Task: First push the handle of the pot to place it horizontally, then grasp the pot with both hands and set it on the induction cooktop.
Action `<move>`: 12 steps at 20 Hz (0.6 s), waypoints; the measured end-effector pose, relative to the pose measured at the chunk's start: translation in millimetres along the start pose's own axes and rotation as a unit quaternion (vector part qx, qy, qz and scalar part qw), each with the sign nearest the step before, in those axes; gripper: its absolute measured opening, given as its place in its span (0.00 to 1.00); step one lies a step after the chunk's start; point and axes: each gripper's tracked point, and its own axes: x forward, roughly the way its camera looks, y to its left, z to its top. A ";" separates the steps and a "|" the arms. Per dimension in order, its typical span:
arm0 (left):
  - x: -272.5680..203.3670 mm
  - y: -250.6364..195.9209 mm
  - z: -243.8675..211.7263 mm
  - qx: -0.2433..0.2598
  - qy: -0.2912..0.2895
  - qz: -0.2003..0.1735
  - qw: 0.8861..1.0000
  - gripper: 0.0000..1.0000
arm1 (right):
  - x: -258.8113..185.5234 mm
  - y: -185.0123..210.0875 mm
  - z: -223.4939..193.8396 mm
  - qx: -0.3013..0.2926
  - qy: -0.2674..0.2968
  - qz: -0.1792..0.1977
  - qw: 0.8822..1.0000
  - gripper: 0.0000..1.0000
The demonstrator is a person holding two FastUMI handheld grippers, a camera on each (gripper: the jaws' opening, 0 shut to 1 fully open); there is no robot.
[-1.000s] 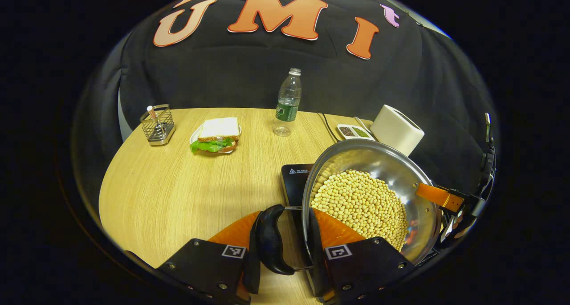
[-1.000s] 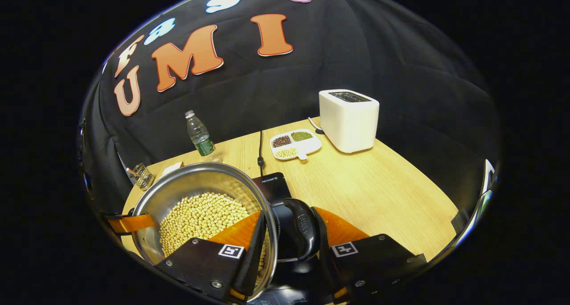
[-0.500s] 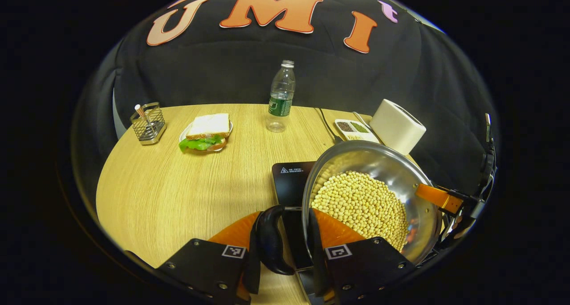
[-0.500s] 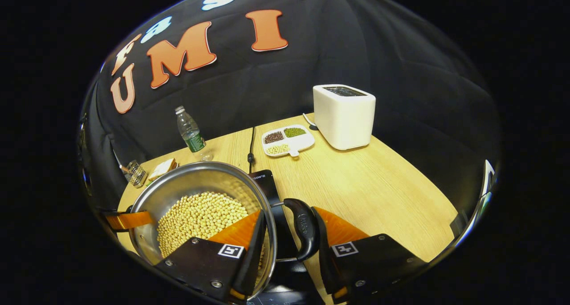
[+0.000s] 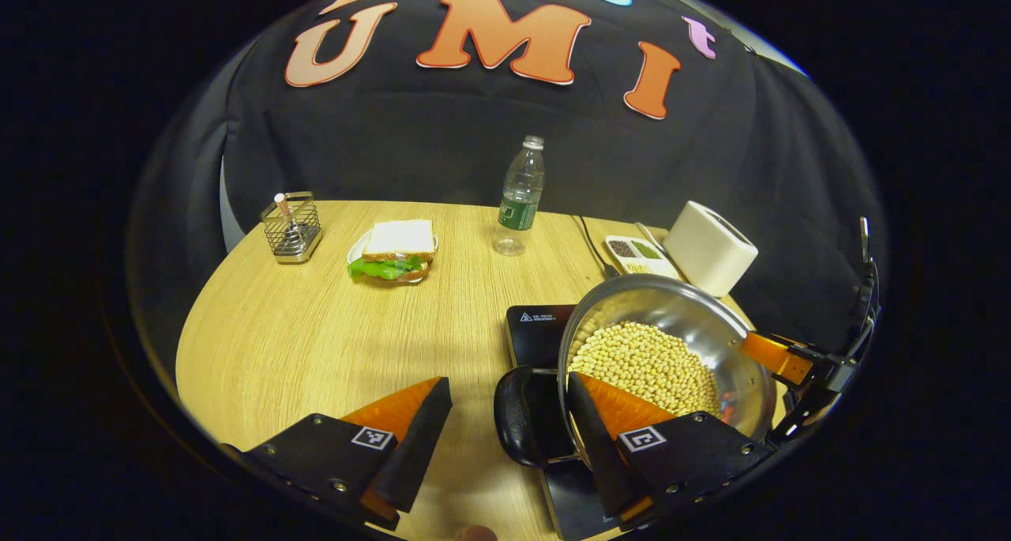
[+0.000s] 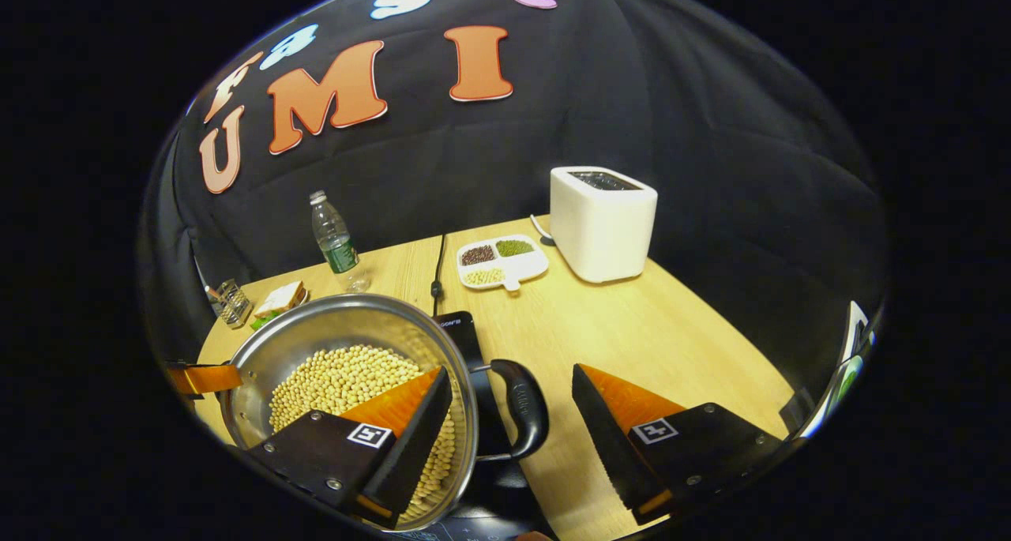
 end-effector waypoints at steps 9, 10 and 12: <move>-118.7 27.1 96.3 0.055 -0.164 0.060 0.983 0.84 | -92.0 15.9 87.9 -0.009 -0.121 0.037 0.992 0.95; -135.9 30.2 106.9 0.058 -0.183 0.066 0.979 0.84 | -104.4 17.8 97.1 -0.014 -0.136 0.041 0.990 0.95; -170.9 30.3 125.2 0.062 -0.217 0.074 0.971 0.84 | -132.4 20.6 117.3 -0.016 -0.168 0.050 0.984 0.95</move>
